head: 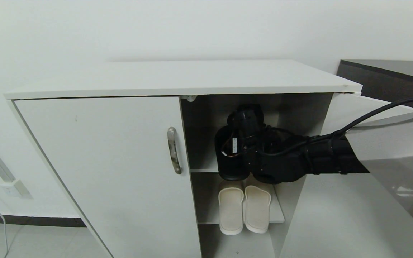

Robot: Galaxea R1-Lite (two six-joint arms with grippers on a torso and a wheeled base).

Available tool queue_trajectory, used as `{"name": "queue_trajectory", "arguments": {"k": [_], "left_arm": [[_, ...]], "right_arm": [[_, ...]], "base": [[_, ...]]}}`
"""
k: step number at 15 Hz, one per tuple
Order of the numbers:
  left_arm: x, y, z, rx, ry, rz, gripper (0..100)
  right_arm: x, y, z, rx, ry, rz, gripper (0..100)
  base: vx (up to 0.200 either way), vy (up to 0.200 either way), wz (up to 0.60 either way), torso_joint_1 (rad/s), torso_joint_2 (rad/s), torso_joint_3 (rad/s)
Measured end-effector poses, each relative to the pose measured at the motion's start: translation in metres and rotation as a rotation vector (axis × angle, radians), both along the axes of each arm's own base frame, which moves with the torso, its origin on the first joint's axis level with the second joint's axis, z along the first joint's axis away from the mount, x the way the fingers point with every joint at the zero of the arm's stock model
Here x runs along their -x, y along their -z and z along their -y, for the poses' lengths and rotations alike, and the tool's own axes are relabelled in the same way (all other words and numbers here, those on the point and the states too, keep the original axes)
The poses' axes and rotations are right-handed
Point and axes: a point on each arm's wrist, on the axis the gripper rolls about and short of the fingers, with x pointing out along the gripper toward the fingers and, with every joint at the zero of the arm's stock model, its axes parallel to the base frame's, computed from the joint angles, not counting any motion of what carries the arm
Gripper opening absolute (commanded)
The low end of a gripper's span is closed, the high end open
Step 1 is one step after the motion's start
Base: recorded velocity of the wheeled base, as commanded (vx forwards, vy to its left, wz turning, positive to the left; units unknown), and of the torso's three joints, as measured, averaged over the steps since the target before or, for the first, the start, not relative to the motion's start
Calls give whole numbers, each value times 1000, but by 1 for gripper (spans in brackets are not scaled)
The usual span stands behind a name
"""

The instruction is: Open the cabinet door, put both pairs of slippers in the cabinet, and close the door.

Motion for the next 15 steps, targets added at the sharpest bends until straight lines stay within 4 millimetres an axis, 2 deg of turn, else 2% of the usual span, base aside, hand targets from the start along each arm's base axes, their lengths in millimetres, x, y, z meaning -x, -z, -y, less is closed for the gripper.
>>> {"name": "queue_trajectory", "arguments": {"k": [7, 11, 14, 15], "left_arm": [[0, 0, 0, -1, 0, 0, 0], [0, 0, 0, -1, 1, 0, 0], [0, 0, 0, -1, 1, 0, 0], [0, 0, 0, -1, 2, 0, 0]], "right_arm": [[73, -23, 21, -27, -92, -11, 100], [110, -17, 41, -84, -247, 39, 100], [126, -10, 54, -100, -316, 85, 100], [128, -9, 57, -93, -321, 81, 100]], "base": [[0, 0, 0, 0, 0, 0], [0, 0, 0, 0, 0, 0], [0, 0, 0, 0, 0, 0], [-200, 0, 0, -7, 7, 2]]}}
